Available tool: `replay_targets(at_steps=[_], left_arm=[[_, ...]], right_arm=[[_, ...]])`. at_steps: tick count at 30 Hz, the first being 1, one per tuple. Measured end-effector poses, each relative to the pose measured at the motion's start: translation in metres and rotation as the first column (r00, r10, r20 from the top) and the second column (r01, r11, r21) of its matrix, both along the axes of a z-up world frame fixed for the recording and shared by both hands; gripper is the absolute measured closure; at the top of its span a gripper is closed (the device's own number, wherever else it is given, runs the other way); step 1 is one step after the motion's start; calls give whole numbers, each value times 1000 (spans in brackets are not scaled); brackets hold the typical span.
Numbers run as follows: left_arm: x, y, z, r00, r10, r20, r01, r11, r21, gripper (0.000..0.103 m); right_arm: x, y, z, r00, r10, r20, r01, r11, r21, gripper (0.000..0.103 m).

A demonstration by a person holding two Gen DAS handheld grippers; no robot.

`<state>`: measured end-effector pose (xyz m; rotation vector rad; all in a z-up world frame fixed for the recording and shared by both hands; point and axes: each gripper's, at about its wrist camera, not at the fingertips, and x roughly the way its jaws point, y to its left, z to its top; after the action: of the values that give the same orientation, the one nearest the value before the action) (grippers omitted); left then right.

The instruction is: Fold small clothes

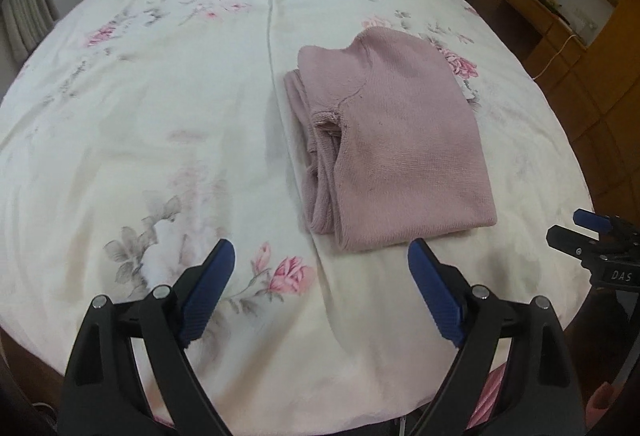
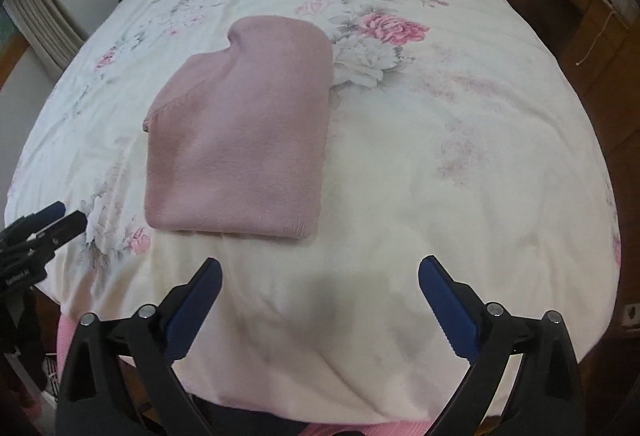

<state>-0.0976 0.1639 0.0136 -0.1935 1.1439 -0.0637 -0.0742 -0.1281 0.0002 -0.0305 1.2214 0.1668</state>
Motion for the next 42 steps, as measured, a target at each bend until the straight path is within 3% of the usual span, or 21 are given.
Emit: replay_targets(at_steps=[10, 18, 42], left_arm=[[-28, -3, 22, 1000, 20, 21, -21, 999, 45, 15], [-42, -9, 35, 998, 24, 53, -28, 996, 88, 15], [-31, -24, 26, 999, 21, 31, -25, 993, 117, 15]], right_arm=[[-17, 9, 19, 1000, 1, 15, -1, 1000, 3, 4], [-28, 16, 35, 998, 4, 61, -1, 999, -47, 4], [-18, 8, 31, 999, -15, 52, 17, 999, -34, 4]])
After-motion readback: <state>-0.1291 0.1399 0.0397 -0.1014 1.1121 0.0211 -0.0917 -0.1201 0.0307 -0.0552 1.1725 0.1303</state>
